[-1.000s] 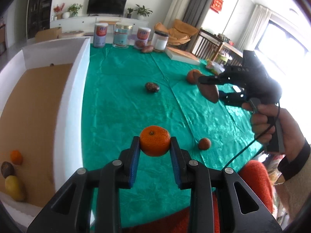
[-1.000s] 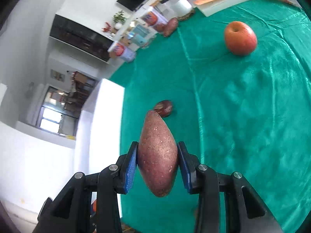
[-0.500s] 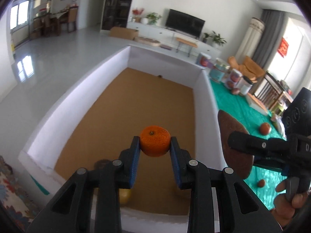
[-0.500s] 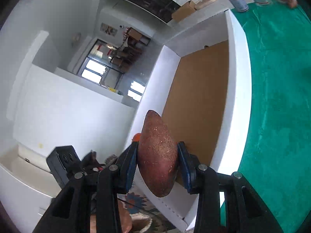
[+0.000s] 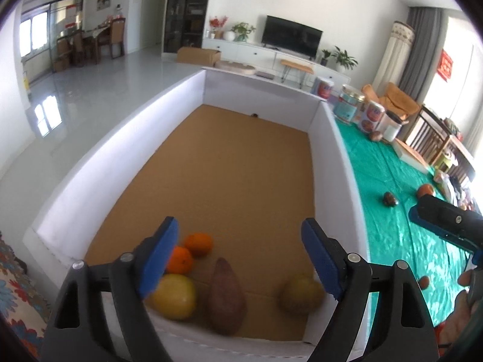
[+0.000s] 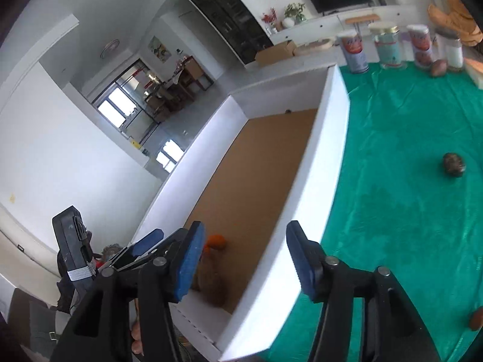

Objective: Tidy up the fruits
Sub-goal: 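Carry tangerine and sweet potato over the white box and open both tools, then withdraw both open tools from the box back over the table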

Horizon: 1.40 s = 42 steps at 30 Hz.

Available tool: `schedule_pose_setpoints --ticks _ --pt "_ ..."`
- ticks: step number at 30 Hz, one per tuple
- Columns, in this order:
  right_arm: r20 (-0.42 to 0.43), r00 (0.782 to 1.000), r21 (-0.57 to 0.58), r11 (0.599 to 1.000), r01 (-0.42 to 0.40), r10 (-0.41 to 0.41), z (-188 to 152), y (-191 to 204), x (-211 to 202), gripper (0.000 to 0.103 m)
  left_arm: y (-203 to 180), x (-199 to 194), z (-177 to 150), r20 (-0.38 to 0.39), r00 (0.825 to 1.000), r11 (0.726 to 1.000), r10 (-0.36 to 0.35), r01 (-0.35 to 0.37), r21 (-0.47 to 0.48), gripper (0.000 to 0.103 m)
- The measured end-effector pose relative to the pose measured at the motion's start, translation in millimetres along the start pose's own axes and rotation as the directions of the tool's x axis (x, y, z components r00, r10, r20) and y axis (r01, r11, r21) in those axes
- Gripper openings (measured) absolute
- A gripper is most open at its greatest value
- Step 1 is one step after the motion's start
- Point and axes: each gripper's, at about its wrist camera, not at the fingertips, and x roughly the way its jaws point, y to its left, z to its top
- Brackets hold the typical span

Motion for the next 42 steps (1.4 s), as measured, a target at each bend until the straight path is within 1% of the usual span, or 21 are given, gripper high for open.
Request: schedule_pose_setpoints --ticks 3,5,7,8,9,11,12,13,14,17,18,20,21,24,27,29,30,32,34,36,42 --pt "0.051 0.989 0.006 0.99 0.138 -0.138 -12 -35 -51 0.084 -38 -10 -4 0.004 0.995 0.993 -0.095 0.095 0.07 0.086" --pt "0.053 0.973 0.051 0.973 0.223 -0.226 -29 -69 -83 0.085 -67 -20 -11 0.0 0.986 0.978 -0.169 0.167 0.128 0.089" --pt "0.041 0.948 0.122 0.943 0.31 -0.317 -49 -107 -110 0.085 -99 -26 -20 -0.018 0.969 0.951 -0.245 0.244 0.192 0.092" --pt "0.037 0.928 0.155 0.919 0.362 -0.372 -62 -127 -121 0.085 -114 -28 -25 -0.033 0.96 0.934 -0.278 0.278 0.223 0.092" --pt "0.031 0.898 0.181 0.886 0.427 -0.439 -74 -146 -130 0.085 -129 -29 -30 -0.052 0.951 0.917 -0.305 0.308 0.252 0.093" --pt "0.025 0.815 0.213 0.799 0.562 -0.58 -97 -178 -144 0.085 -159 -23 -43 -0.11 0.937 0.889 -0.332 0.35 0.294 0.094" --pt "0.02 0.773 0.22 0.757 0.615 -0.634 -107 -192 -149 0.085 -172 -18 -49 -0.143 0.929 0.878 -0.34 0.368 0.305 0.094" --pt "0.013 0.739 0.227 0.721 0.654 -0.674 -117 -203 -153 0.085 -183 -13 -55 -0.17 0.923 0.868 -0.345 0.383 0.315 0.094" --pt "0.008 0.715 0.235 0.696 0.679 -0.699 -126 -211 -155 0.085 -195 -5 -60 -0.189 0.921 0.862 -0.342 0.387 0.328 0.094" --pt "0.011 0.673 0.248 0.654 0.714 -0.739 -145 -232 -156 0.085 -219 19 -72 -0.203 0.936 0.861 -0.288 0.346 0.374 0.094" --pt "0.004 0.669 0.252 0.648 0.718 -0.743 -145 -234 -155 0.085 -225 29 -75 -0.197 0.943 0.862 -0.269 0.327 0.387 0.094" --pt "0.015 0.672 0.255 0.653 0.713 -0.74 -142 -233 -156 0.085 -231 51 -79 -0.187 0.956 0.868 -0.227 0.286 0.406 0.094" --pt "0.024 0.665 0.251 0.649 0.718 -0.746 -141 -236 -155 0.085 -232 62 -81 -0.184 0.961 0.873 -0.209 0.268 0.408 0.094" --pt "0.015 0.658 0.26 0.638 0.724 -0.753 -132 -253 -138 0.086 -231 90 -82 -0.184 0.968 0.89 -0.168 0.23 0.394 0.093" --pt "0.01 0.652 0.249 0.633 0.733 -0.758 -133 -251 -133 0.089 -227 107 -84 -0.181 0.975 0.903 -0.129 0.192 0.386 0.093" --pt "0.005 0.639 0.222 0.624 0.749 -0.77 -133 -249 -127 0.094 -224 115 -86 -0.189 0.976 0.909 -0.11 0.176 0.379 0.093" --pt "0.004 0.641 0.225 0.625 0.748 -0.768 -134 -249 -126 0.099 -222 118 -87 -0.196 0.975 0.912 -0.102 0.171 0.374 0.093" --pt "0.008 0.638 0.228 0.623 0.748 -0.77 -135 -250 -126 0.103 -219 119 -88 -0.19 0.977 0.917 -0.096 0.161 0.365 0.094" --pt "0.013 0.637 0.227 0.623 0.749 -0.771 -135 -250 -125 0.103 -218 121 -87 -0.192 0.977 0.921 -0.09 0.155 0.357 0.096" --pt "0.02 0.634 0.228 0.621 0.75 -0.773 -136 -249 -125 0.103 -219 123 -86 -0.199 0.977 0.922 -0.08 0.149 0.357 0.1" --pt "0.033 0.631 0.226 0.621 0.75 -0.775 -138 -249 -124 0.103 -221 125 -85 -0.203 0.976 0.921 -0.078 0.149 0.361 0.102"
